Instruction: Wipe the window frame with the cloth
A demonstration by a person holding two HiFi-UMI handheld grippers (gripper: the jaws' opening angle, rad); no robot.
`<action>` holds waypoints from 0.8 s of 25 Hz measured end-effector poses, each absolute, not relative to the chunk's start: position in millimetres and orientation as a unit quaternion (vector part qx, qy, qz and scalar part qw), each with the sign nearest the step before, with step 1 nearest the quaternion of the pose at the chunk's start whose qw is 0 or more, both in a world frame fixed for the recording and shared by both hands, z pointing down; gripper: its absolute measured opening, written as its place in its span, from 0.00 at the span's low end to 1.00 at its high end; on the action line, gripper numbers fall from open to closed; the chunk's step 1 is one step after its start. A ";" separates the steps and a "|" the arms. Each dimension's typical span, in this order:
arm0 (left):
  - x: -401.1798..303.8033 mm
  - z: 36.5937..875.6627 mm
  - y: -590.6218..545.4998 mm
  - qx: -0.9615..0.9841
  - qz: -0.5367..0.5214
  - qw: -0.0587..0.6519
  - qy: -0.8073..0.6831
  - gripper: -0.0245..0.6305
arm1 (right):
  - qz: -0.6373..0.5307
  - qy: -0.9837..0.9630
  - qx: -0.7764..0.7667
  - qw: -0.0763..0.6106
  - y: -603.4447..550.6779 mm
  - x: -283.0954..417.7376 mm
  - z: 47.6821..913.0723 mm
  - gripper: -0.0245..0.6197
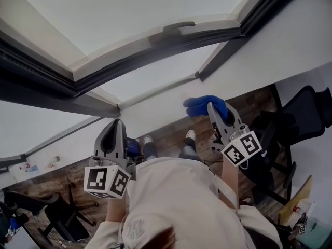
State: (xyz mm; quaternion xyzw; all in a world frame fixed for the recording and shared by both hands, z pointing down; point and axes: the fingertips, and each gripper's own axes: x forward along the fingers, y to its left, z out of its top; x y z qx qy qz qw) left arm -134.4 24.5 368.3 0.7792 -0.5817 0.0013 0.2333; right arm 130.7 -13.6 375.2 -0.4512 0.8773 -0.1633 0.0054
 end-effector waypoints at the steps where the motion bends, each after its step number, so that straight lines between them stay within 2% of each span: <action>1: -122.2 367.6 20.8 0.776 -0.001 0.234 -0.585 0.04 | -0.165 0.878 -0.448 0.002 -16.3 142.7 376.2 0.11; 10: 13.2 357.1 1.2 0.763 -0.043 0.229 -0.603 0.04 | -0.161 0.889 -0.428 -0.023 -42.2 269.4 371.1 0.11; 15: 44.7 351.8 2.2 0.743 -0.041 0.214 -0.632 0.04 | -0.149 0.892 -0.424 -0.041 -51.7 313.7 371.1 0.11; 20: 50.0 347.6 5.0 0.730 -0.035 0.204 -0.651 0.04 | -0.137 0.899 -0.413 -0.057 -60.2 318.0 378.3 0.11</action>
